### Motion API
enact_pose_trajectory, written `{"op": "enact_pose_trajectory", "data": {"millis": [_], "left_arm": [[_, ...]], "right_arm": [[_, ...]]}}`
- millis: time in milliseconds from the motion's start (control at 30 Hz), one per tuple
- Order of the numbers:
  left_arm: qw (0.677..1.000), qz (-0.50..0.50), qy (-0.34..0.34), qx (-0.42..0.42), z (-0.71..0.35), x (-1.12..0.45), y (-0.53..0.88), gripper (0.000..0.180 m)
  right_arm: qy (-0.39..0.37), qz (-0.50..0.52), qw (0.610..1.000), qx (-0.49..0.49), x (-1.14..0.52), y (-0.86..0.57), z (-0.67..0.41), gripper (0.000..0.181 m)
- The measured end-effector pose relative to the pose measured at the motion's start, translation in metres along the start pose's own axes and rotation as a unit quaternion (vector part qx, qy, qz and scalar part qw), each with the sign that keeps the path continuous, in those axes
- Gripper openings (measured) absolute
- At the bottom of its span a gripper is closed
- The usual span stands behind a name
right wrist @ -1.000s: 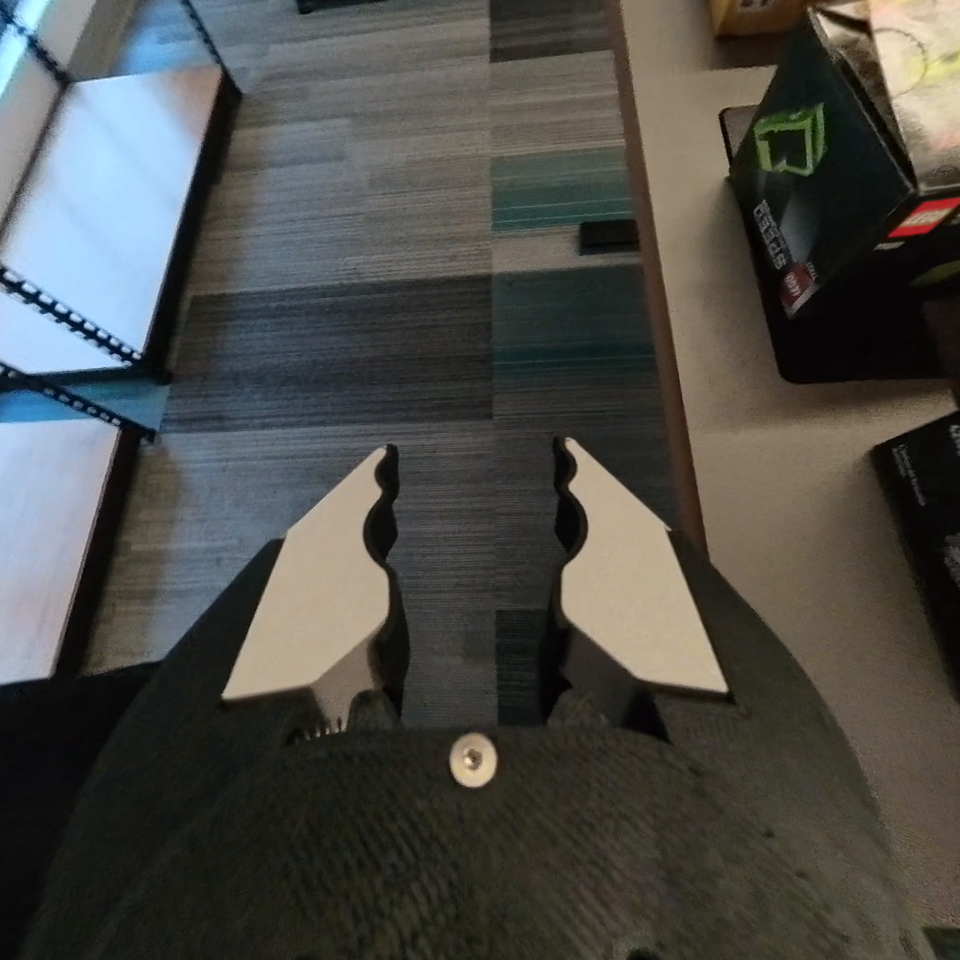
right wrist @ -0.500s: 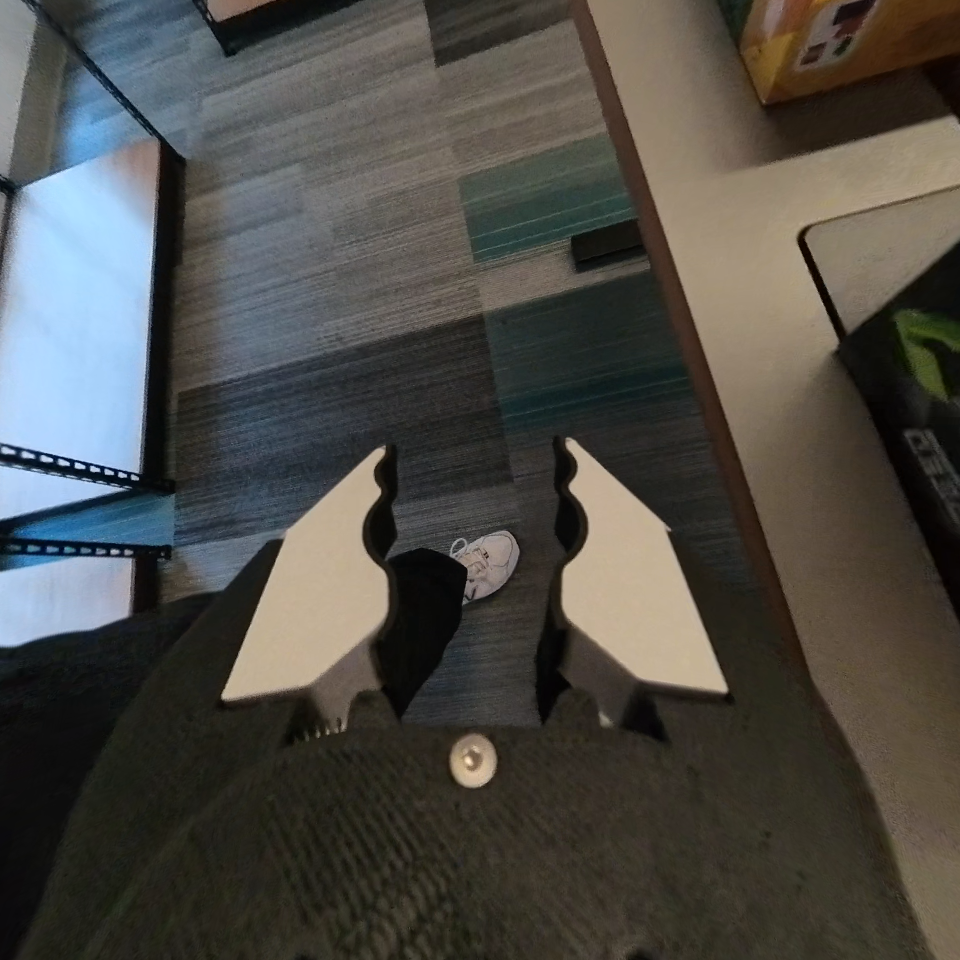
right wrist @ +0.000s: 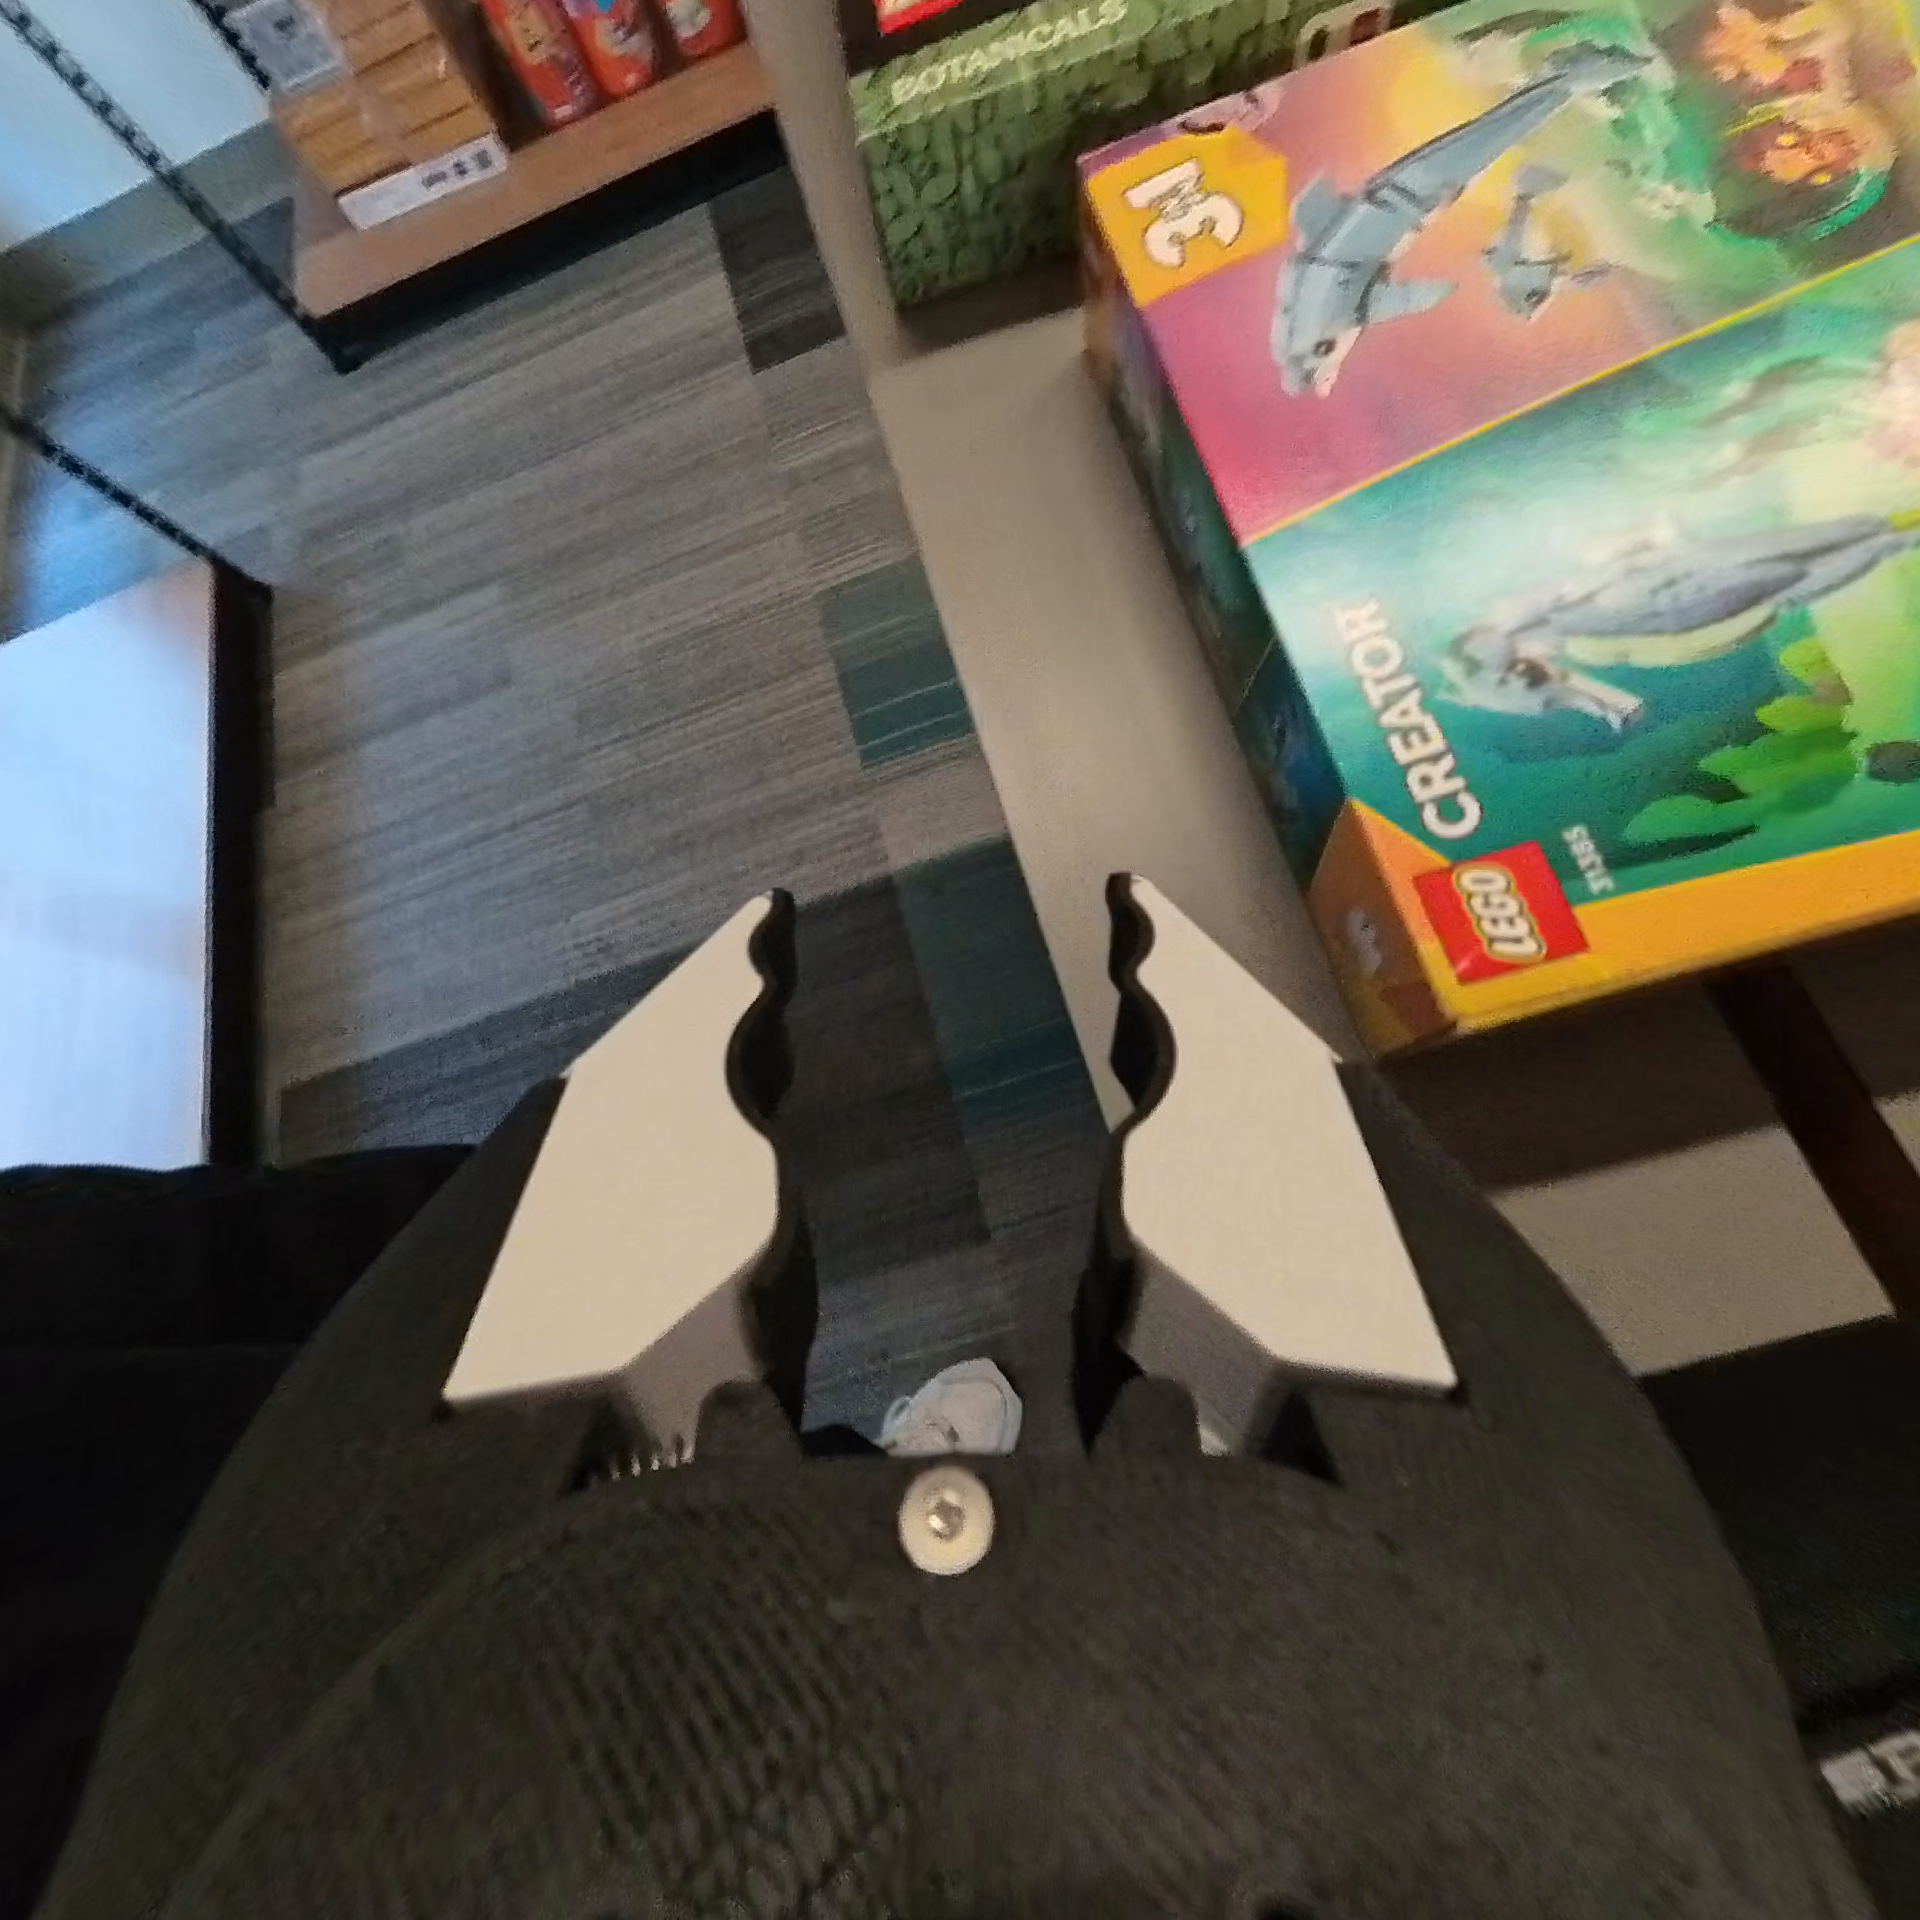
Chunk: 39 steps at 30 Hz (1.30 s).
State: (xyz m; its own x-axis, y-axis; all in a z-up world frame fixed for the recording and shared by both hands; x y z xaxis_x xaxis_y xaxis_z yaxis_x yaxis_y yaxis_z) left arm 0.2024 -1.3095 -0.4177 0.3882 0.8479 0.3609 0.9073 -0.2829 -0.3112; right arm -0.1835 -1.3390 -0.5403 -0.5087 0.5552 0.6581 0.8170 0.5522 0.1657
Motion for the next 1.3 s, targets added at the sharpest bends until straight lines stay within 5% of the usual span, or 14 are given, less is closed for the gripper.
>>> {"op": "enact_pose_trajectory", "data": {"millis": [467, 800, 1300], "left_arm": [[0.976, 0.177, 0.097, -0.075, -0.122, -0.208, 0.128, 0.061], [0.968, 0.209, 0.132, -0.043, -0.137, -0.351, 0.146, 0.068], [0.861, 0.395, 0.309, -0.084, -0.107, -0.493, 0.143, 0.085]], "right_arm": [[-0.055, 0.122, 0.975, -0.179, -0.08, 0.015, -0.095, 0.063], [-0.052, 0.075, 0.985, -0.149, -0.165, -0.018, -0.191, 0.064], [-0.035, 0.193, 0.945, -0.263, -0.262, -0.056, -0.249, 0.078]]}}
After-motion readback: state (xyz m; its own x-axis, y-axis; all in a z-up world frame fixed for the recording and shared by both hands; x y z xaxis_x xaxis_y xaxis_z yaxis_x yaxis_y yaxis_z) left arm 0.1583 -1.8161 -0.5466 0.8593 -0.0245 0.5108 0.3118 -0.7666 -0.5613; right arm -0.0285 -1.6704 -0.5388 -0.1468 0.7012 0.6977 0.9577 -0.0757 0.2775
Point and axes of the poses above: each gripper's, where its closed fingertips meet, x back along the fingers, z out of its underside, y = z × x across the jaws, the point moved 2 cm from there along x, back along the fingers, and after that the axes turned 3 degrees about z, right-handed, at the moved point
